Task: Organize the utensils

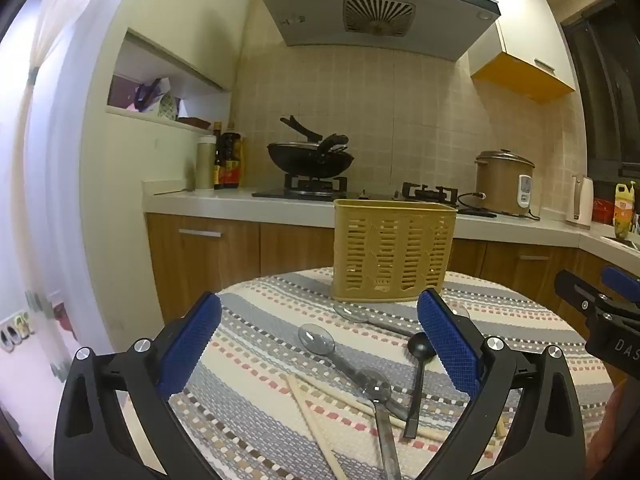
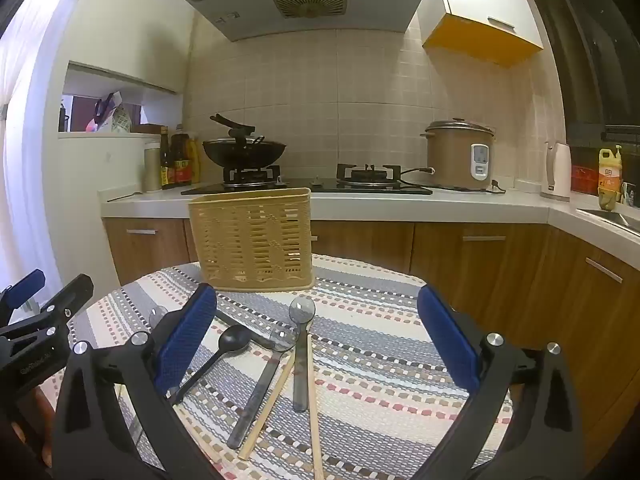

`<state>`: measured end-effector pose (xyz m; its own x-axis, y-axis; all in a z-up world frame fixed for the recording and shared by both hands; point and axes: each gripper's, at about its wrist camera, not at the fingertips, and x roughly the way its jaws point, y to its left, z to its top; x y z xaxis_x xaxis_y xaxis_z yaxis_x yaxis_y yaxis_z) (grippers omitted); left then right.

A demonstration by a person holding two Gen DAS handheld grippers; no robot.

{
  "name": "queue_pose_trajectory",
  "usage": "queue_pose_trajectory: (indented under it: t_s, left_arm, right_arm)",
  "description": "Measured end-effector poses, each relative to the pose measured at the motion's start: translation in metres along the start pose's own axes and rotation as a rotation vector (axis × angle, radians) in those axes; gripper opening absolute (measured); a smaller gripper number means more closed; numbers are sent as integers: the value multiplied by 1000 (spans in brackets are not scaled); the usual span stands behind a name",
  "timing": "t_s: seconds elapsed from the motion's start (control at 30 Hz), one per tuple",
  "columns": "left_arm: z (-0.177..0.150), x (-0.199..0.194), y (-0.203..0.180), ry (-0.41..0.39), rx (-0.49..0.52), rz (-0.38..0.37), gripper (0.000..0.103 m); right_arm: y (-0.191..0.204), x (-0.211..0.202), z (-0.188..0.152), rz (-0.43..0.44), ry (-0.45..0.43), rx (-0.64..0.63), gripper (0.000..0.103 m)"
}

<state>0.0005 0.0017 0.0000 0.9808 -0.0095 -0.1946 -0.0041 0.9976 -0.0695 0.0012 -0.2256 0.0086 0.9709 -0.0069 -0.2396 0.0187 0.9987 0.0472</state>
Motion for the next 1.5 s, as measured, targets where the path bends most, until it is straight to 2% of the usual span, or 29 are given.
queue_pose_trajectory:
  t_s: [0.1,0.13,0.47,1.5]
  left_arm:
    - [1,2,4,4,-8,-8,95]
    - [1,-6,0,-33,6,6,95]
    - [3,-9,4,-11,0,5,95]
    - [-2,5,0,3,-4,4,95]
  right_arm:
    - [0,0,0,-10,-1,-2,96]
    - [0,1,0,-11,3,-5,96]
    - [7,2,-2,-28,11,-48,96]
    - [6,2,0,-20,17,-39,96]
